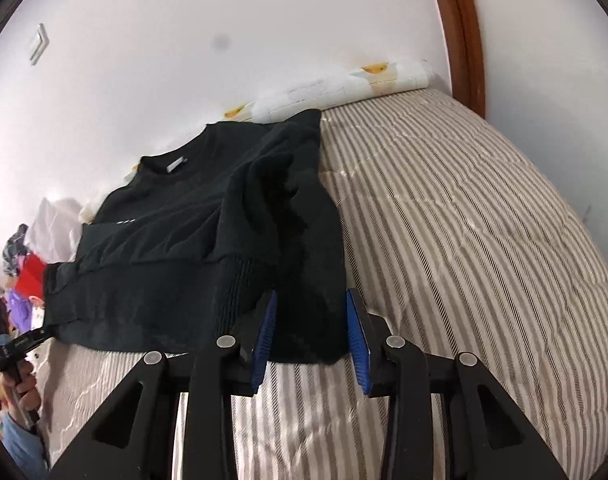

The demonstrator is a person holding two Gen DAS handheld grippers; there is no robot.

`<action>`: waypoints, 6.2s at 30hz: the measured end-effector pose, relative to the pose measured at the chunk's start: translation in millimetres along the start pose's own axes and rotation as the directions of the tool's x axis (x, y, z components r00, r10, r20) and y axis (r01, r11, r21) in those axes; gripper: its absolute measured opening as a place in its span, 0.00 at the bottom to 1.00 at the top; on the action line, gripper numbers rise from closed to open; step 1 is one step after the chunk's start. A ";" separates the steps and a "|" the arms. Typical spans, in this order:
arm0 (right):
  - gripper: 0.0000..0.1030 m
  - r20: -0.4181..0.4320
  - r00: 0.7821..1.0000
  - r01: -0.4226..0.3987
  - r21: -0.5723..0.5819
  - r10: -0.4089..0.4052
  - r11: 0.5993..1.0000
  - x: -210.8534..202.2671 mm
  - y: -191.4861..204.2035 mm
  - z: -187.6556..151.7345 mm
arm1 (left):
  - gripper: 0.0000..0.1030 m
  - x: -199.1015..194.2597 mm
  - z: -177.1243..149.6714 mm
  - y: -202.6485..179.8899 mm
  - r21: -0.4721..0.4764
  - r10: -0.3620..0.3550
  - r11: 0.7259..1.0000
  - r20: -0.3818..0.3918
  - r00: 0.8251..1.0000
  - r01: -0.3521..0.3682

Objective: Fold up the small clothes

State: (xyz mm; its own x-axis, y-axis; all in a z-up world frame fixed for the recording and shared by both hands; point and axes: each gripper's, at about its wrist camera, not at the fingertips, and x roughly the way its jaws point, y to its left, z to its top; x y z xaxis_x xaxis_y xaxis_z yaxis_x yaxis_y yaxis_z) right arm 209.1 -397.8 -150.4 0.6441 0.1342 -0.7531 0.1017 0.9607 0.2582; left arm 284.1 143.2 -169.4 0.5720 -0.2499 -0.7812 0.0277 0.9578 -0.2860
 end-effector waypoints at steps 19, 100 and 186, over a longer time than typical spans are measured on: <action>0.14 -0.022 0.998 -0.052 0.047 0.053 0.998 46.6 1.0 15.7 | 0.19 7.9 11.2 -11.6 -0.010 0.042 0.999 0.049 0.998 -0.041; 0.10 0.059 0.996 0.081 -0.161 -0.072 0.984 2.1 113.7 1.5 | 0.27 -60.1 -17.4 -93.0 0.168 -0.104 0.982 0.101 0.989 0.086; 0.45 0.014 0.994 0.104 -0.358 -0.106 0.928 -22.5 240.0 -74.7 | 0.50 -108.6 -111.3 6.0 0.081 0.115 0.990 0.005 0.993 -0.115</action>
State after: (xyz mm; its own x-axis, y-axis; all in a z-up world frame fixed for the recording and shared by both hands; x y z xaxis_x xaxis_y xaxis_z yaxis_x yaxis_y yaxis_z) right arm 162.3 -152.1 -116.7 0.6403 0.0279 -0.7676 -0.1097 0.9924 -0.0554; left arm 130.9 160.3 -148.0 0.5756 -0.1372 -0.8061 0.0281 0.9886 -0.1482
